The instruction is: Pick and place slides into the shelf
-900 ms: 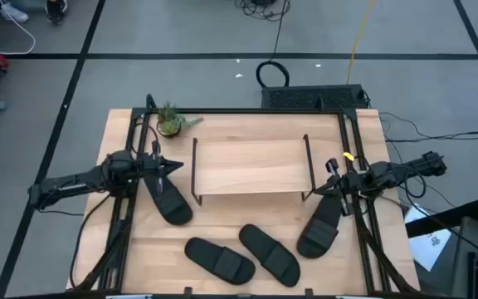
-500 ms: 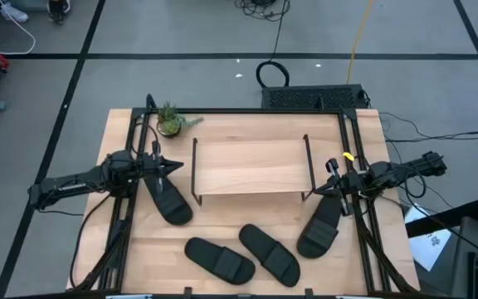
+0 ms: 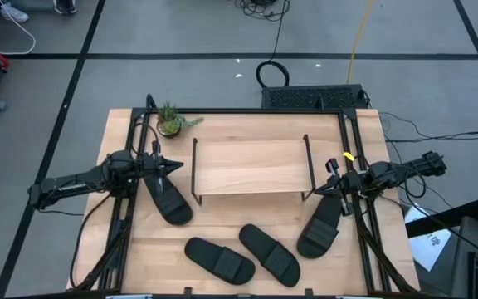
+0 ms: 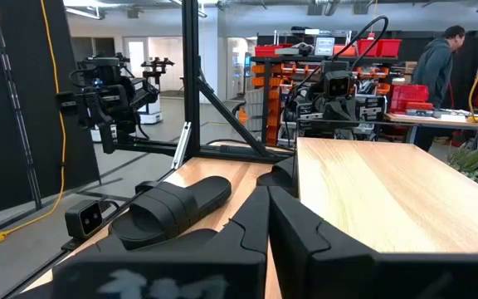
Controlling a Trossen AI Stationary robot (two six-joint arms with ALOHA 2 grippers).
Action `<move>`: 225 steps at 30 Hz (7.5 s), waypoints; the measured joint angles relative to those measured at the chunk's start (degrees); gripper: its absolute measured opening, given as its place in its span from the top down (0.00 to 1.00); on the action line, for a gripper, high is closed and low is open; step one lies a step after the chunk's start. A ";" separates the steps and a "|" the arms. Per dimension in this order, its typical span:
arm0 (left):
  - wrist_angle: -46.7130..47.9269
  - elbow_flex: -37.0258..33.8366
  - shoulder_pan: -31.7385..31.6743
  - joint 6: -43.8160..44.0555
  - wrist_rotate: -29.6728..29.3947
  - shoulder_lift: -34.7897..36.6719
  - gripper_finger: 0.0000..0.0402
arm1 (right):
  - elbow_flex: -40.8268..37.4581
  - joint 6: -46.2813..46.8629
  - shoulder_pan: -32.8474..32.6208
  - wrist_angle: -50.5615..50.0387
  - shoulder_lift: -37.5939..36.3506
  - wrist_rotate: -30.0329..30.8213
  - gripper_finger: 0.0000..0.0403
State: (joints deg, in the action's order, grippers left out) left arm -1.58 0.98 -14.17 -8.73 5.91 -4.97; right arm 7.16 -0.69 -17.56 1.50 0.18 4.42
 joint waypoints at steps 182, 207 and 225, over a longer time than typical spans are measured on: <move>-3.05 -0.01 0.01 -2.98 -0.02 0.00 0.99 | 51.85 20.29 0.00 -55.45 30.54 9.11 0.93; -2.92 -0.01 0.01 -2.90 -0.09 0.00 0.99 | 26.69 49.53 -0.02 -49.82 33.73 -16.70 0.23; -0.98 -0.01 0.00 -2.80 -0.09 0.00 0.99 | 13.85 58.12 -1.98 -32.72 33.75 -24.25 0.25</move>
State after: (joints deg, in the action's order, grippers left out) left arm -2.57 0.97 -14.17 -11.53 5.82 -4.97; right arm 21.01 57.44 -19.54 -31.22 33.93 -19.82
